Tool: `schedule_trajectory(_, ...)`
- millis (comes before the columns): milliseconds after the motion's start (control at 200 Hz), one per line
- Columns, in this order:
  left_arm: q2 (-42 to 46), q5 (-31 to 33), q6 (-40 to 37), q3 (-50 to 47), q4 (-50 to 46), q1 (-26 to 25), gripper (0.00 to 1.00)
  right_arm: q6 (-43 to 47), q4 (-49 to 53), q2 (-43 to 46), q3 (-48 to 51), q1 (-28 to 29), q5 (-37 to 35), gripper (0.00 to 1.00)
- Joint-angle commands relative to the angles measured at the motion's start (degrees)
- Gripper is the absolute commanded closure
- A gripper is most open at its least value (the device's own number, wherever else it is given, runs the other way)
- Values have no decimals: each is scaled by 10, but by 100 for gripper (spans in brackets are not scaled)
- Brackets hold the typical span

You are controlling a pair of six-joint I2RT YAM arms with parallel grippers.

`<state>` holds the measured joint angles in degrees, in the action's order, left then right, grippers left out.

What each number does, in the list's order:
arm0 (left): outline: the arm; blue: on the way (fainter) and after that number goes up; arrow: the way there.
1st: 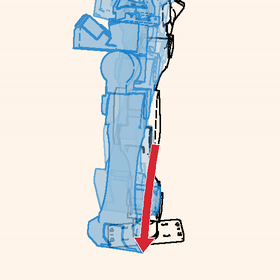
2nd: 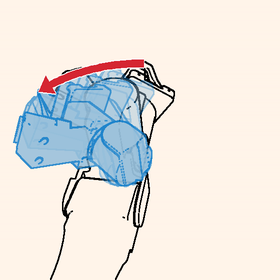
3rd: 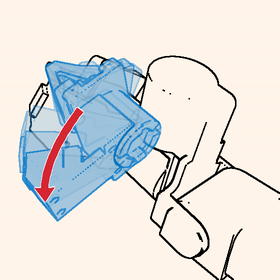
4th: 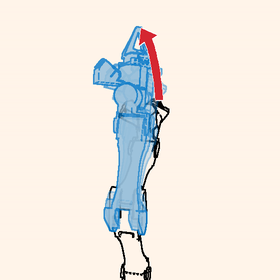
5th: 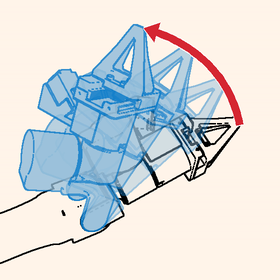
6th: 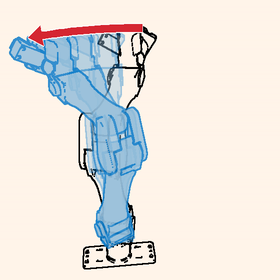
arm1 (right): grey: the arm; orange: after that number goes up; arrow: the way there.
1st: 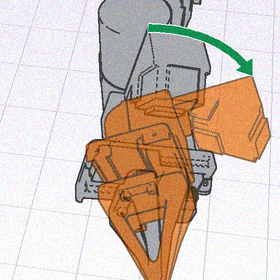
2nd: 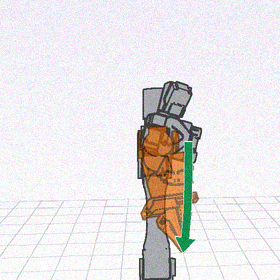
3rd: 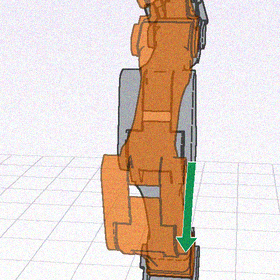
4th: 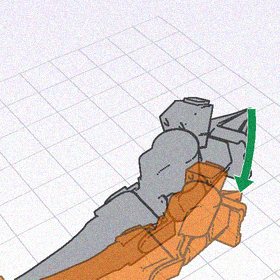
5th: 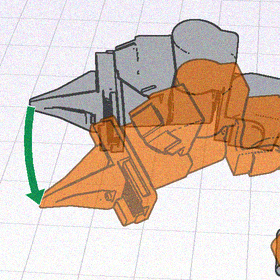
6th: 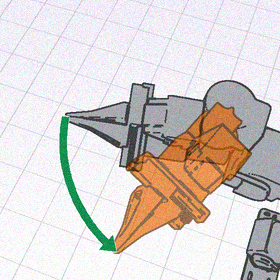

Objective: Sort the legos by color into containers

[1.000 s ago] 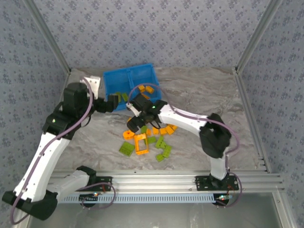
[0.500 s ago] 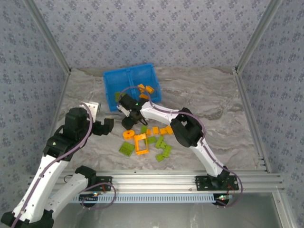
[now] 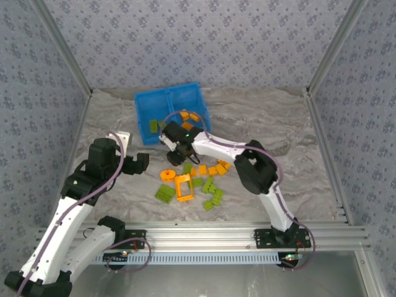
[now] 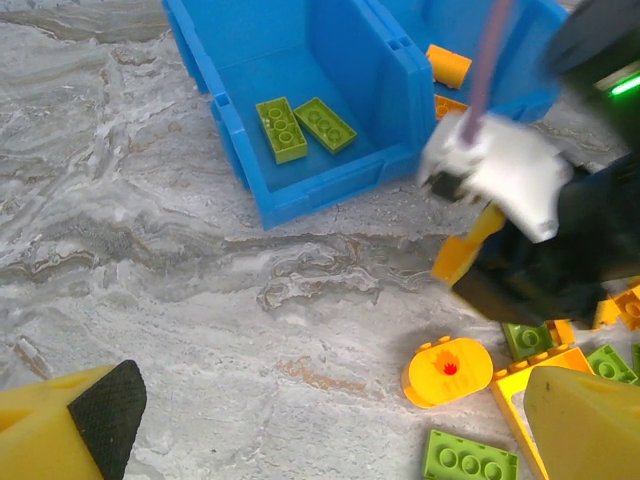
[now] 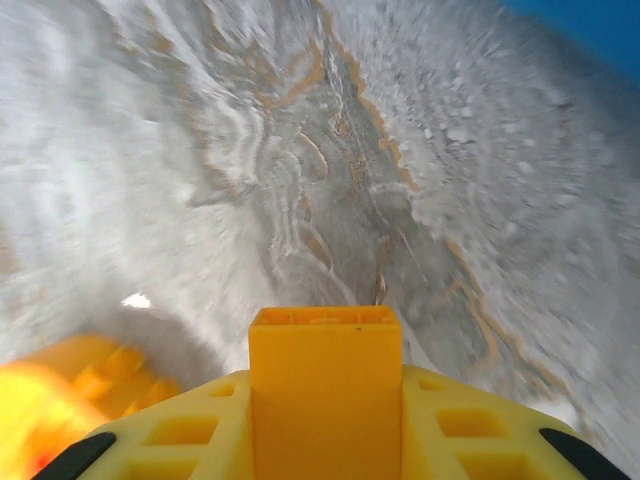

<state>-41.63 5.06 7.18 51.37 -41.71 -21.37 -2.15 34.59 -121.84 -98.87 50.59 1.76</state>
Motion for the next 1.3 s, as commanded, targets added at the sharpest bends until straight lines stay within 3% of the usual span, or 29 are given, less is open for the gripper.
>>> schedule_trajectory(0,7,-24,11,-2,21,11,1,-20,-65,121,30,-17,-13,66)
schedule_trajectory(115,11,-42,12,-4,23,16,1,-37,-123,182,73,-54,-13,64)
schedule_trajectory(225,16,-47,12,-8,25,17,1,-40,-155,173,66,-85,-48,64)
schedule_trajectory(370,15,-45,8,-9,25,19,1,-43,-120,77,-41,-119,-74,64)
schedule_trajectory(625,16,-54,13,-12,23,21,1,-79,-12,-119,-279,-152,-48,62)
schedule_trajectory(780,14,-57,14,-13,24,21,1,-92,24,-176,-327,-152,-42,55)
schedule_trajectory(1119,7,-59,15,-12,24,21,1,-92,53,-118,-313,-151,-46,48)
schedule_trajectory(1294,3,-62,19,-12,23,21,1,-105,21,25,-163,-139,-32,48)
